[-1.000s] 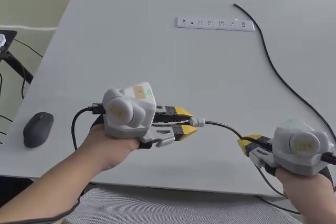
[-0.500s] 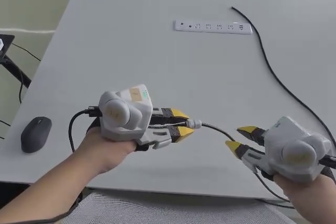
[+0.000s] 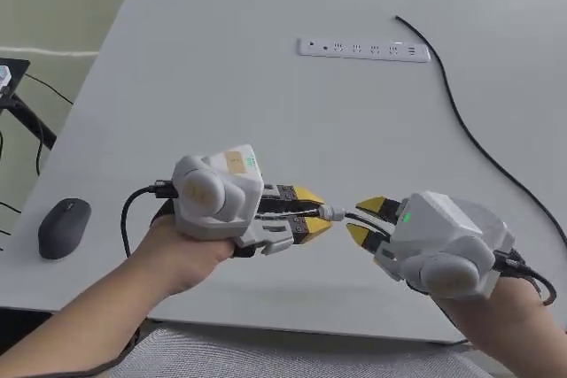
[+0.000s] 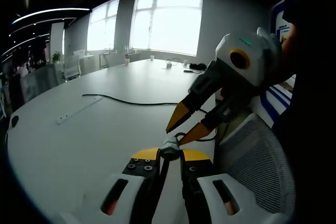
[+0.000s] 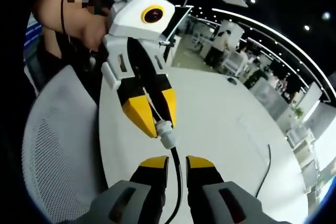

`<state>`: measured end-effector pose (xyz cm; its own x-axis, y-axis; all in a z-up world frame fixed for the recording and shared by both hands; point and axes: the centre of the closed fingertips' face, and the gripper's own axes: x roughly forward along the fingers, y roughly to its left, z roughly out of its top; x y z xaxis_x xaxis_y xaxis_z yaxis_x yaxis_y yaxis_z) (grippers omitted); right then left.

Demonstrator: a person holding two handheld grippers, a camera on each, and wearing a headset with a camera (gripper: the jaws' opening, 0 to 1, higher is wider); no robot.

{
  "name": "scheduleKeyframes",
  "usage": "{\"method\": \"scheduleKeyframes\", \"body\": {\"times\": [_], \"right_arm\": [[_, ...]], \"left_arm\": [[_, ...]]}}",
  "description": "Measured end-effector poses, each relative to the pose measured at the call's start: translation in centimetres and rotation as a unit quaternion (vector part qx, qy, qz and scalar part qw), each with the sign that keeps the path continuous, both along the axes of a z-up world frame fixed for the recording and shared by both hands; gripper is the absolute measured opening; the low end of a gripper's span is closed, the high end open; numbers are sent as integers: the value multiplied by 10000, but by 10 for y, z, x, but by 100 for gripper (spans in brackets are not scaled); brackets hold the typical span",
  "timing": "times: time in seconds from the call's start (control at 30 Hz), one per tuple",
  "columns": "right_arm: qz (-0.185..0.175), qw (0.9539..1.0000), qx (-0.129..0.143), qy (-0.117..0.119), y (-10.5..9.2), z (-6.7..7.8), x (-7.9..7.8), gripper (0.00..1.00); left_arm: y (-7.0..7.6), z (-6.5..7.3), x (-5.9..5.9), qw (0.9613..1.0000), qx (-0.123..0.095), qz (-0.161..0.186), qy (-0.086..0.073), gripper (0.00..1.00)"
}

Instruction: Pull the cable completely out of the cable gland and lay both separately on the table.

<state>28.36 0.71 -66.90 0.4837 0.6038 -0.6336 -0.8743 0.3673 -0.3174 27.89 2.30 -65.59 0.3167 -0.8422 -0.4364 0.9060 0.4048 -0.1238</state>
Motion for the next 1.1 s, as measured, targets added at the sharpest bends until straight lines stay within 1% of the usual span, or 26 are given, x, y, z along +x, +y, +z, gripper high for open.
{"method": "scheduleKeyframes", "body": {"times": [0.17, 0.27, 0.4, 0.47, 0.67, 0.73, 0.8, 0.87, 0.97, 1.0, 1.1], "right_arm": [[115, 9999, -93, -81, 4, 0, 1, 5], [161, 9998, -111, -67, 6, -2, -2, 1], [123, 9999, -74, -69, 5, -2, -2, 0], [5, 9999, 87, 89, 4, -1, -2, 0], [-147, 9997, 151, 127, -2, -2, 3, 0], [-246, 9993, 193, 182, -7, -2, 6, 0], [-417, 9983, 305, 278, -12, -2, 8, 0], [-603, 9954, 517, 537, -14, -4, 7, 0], [-883, 9912, 654, 739, -24, -10, 10, 0], [-1032, 9882, 732, 866, -28, -13, 10, 0], [-1361, 9807, 859, 1111, -39, -21, 12, 0]], "left_arm": [[0, 0, -2, 10000, -21, -5, 13, 15], [0, 1, -2, 10000, -43, 13, 9, 15], [-1, 1, -4, 10000, -62, 15, 17, 15], [-1, 1, -4, 10000, -71, 17, 16, 15], [1, 4, -2, 9999, -111, 53, 0, 15], [1, 5, -1, 9999, -124, 61, -3, 15], [2, 6, 0, 9999, -144, 77, -11, 15], [3, 7, 0, 9998, -151, 91, -15, 15], [4, 6, 0, 9999, -144, 92, -19, 15], [4, 6, 0, 9999, -141, 92, -18, 15], [4, 6, 0, 9998, -145, 105, -29, 15]]}}
